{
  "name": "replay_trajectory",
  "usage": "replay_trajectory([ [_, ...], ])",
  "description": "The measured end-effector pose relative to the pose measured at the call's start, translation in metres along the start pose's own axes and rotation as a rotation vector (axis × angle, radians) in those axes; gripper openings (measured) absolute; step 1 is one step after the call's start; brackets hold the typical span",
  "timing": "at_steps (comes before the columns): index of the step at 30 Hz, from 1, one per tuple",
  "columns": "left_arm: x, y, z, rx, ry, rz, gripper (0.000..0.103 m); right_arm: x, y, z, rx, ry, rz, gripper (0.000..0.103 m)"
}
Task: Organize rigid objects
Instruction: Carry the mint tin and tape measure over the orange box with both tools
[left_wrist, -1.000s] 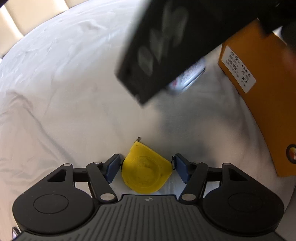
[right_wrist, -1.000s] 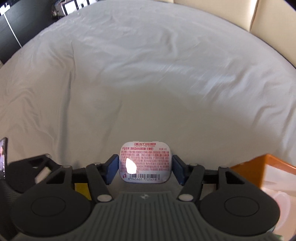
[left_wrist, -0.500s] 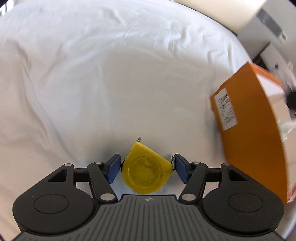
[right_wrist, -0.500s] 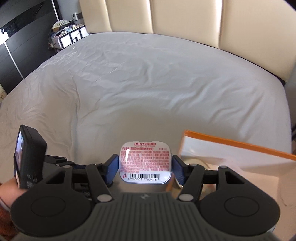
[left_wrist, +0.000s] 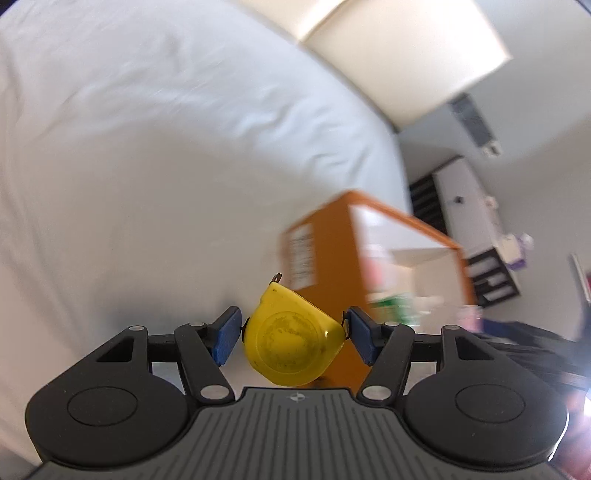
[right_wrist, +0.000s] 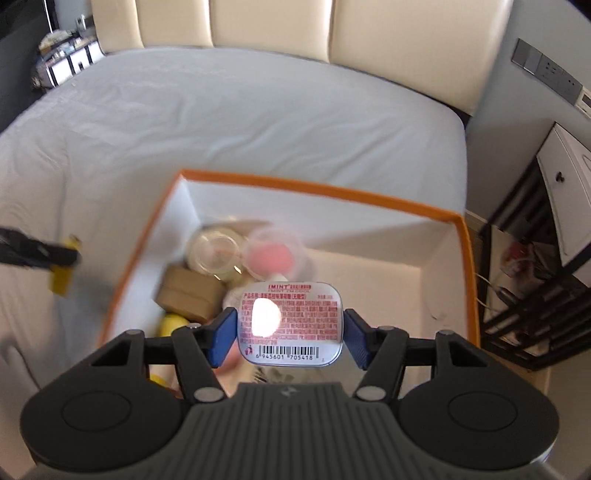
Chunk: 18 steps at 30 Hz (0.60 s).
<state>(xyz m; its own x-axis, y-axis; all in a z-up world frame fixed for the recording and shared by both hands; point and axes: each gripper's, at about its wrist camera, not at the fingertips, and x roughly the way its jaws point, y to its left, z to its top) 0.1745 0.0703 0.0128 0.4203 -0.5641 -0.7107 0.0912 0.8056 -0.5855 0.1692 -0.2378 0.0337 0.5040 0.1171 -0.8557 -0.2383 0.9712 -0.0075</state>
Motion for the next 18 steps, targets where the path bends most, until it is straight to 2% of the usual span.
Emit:
replay_trajectory([
  [5,0.002,-0.07,0.007,0.137,-0.01,-0.045,0.072,0.024,-0.015,-0.009,-0.017,0.055,-0.048,0.061],
  [9,0.015,-0.113,0.008,0.221,0.014,-0.055,0.072,0.043,-0.017,-0.008,-0.044,0.086,-0.094,0.062],
  [14,0.041,-0.143,0.004,0.278,0.07,-0.057,0.072,0.066,-0.021,-0.012,-0.087,0.145,-0.111,0.062],
  [18,0.059,-0.153,-0.001,0.3,0.114,-0.049,0.072,0.08,-0.027,-0.012,-0.074,0.178,-0.075,0.062],
])
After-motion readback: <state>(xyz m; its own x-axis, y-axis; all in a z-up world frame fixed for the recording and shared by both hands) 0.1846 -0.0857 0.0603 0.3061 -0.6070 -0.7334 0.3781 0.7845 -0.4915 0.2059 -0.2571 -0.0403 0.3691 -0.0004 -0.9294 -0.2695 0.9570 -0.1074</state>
